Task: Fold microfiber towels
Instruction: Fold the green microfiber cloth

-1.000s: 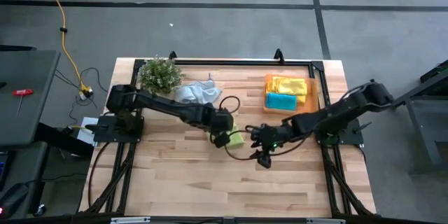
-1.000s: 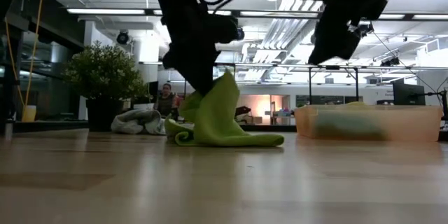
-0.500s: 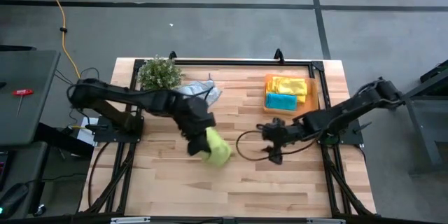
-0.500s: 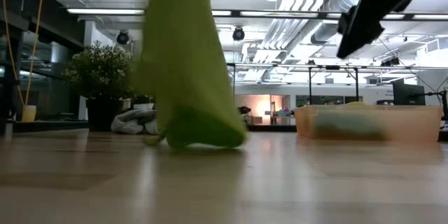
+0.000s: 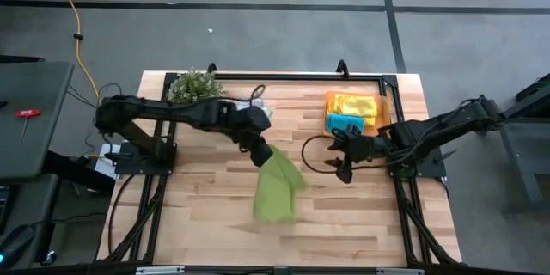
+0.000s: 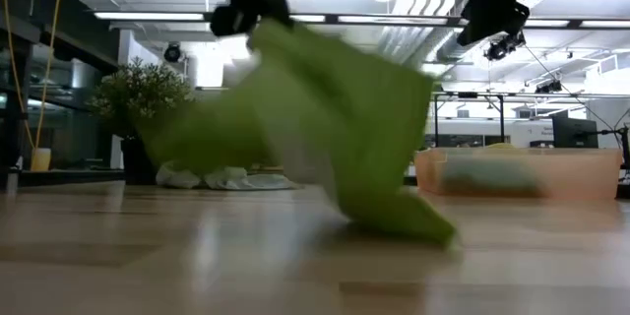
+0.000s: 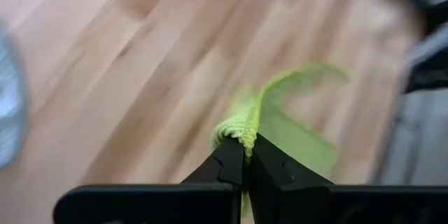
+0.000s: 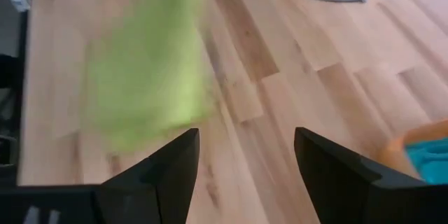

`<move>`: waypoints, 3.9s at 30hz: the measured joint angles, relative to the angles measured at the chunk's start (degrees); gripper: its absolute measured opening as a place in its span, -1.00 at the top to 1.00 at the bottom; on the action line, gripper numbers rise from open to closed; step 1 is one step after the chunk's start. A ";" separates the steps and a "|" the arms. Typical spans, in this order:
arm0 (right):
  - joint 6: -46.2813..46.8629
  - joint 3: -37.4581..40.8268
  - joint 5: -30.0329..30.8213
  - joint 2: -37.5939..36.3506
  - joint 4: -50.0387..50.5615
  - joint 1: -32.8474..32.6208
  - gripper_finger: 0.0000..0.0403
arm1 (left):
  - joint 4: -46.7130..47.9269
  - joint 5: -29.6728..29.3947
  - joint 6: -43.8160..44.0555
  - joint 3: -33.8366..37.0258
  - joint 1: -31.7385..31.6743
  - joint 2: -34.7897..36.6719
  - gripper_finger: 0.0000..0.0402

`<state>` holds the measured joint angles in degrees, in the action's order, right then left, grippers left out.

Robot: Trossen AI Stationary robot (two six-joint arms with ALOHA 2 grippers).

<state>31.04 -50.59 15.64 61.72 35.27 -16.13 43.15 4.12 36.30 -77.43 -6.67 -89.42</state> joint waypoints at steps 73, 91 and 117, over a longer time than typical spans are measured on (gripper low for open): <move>-11.69 0.07 -14.61 10.30 -14.55 14.02 1.00 | 17.71 -13.36 -13.17 0.02 8.08 6.84 1.00; -8.93 -5.53 -11.83 2.88 -7.42 13.94 1.00 | 18.39 -10.85 -17.97 0.02 5.10 9.21 0.77; -5.39 -5.57 -12.40 6.55 -2.58 11.79 1.00 | -25.75 -7.53 -24.51 9.49 14.37 -18.33 0.18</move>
<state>25.65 -56.16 3.23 68.27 32.69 -4.34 17.41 -3.41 11.79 -67.94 7.69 -107.74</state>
